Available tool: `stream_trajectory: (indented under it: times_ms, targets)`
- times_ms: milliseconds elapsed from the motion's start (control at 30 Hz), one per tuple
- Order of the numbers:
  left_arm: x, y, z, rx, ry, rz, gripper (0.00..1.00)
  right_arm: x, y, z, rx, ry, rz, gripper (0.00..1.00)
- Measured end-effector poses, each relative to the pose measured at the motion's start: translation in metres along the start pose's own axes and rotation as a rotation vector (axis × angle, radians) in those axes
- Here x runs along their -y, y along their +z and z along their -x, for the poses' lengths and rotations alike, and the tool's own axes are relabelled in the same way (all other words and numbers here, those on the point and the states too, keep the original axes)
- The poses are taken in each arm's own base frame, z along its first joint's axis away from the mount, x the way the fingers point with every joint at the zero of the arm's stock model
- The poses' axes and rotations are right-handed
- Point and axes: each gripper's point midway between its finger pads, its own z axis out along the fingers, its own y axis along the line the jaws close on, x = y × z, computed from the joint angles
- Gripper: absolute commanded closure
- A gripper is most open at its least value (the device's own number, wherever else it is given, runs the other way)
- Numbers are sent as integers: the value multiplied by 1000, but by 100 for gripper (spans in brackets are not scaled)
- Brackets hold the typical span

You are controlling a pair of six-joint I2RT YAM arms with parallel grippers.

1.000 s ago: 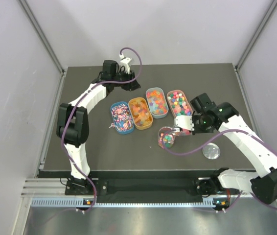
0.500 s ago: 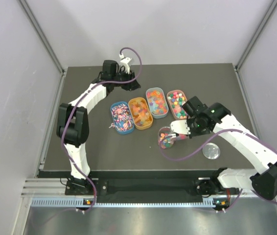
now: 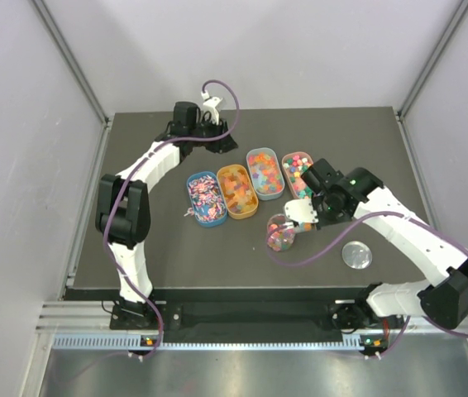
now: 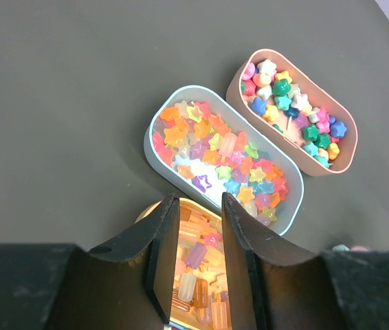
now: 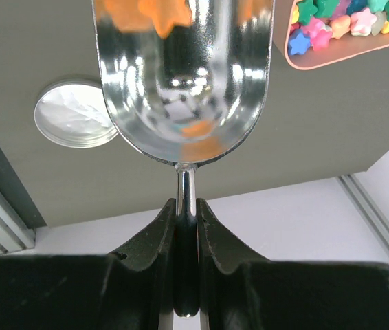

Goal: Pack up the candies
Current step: Place the fake candies in the packing bottle.

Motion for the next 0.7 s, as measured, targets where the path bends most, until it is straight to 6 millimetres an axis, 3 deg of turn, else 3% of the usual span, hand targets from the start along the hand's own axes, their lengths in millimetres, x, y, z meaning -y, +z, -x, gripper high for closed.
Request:
stream_trajectory:
  times_ms: [433,700]
  targets:
    - [-1,1,-9,-13,-12,-2,64,5,-1,7,-68,-67,20,100]
    - [-1,1,-9,-7,-25,-5,64,15,-9,5,-82,-20,-22,100]
